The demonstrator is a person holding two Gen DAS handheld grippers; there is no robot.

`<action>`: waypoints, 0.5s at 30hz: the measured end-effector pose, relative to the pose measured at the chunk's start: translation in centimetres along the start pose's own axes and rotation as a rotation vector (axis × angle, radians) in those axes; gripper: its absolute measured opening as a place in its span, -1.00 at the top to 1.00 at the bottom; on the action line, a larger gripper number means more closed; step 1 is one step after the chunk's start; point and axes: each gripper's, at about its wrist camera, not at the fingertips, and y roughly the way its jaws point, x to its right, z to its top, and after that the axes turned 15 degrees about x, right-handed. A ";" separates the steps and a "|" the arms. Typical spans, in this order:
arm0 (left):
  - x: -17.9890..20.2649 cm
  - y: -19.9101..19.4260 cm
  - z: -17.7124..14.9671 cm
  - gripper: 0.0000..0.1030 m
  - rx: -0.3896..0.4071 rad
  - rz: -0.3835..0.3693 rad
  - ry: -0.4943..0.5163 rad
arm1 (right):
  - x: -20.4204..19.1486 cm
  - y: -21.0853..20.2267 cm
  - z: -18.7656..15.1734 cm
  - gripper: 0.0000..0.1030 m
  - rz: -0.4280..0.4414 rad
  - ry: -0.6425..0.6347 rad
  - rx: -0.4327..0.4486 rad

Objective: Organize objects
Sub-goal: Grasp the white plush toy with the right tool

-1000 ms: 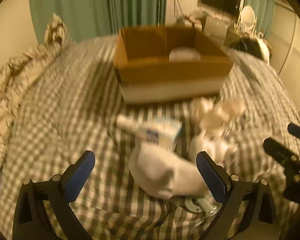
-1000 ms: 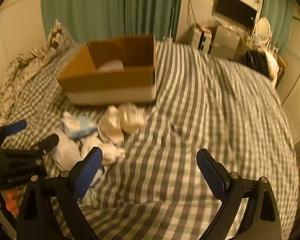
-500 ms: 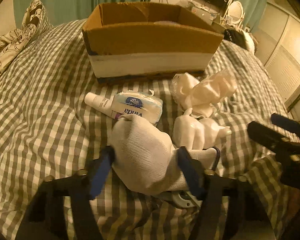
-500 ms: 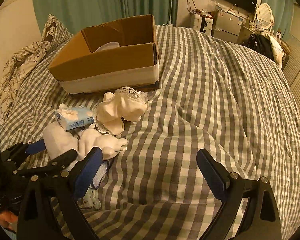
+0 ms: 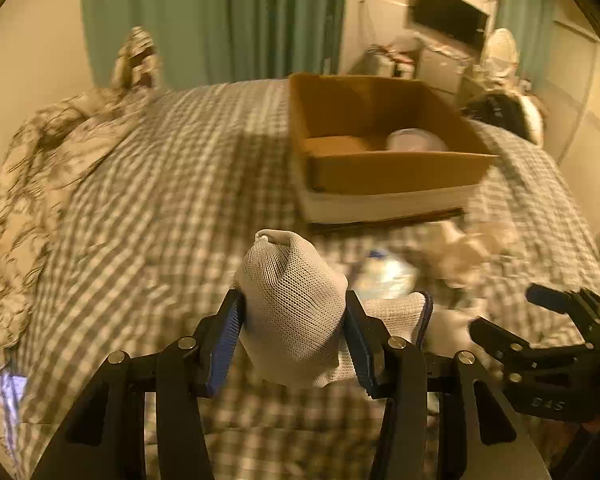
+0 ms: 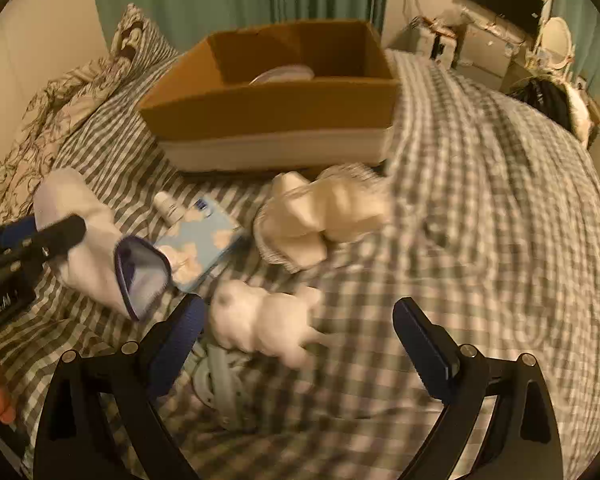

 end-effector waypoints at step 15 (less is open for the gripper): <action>-0.9 2.0 -2.6 0.02 -0.091 0.022 -0.027 | -1.1 3.0 -2.0 -0.54 0.006 -0.025 -0.118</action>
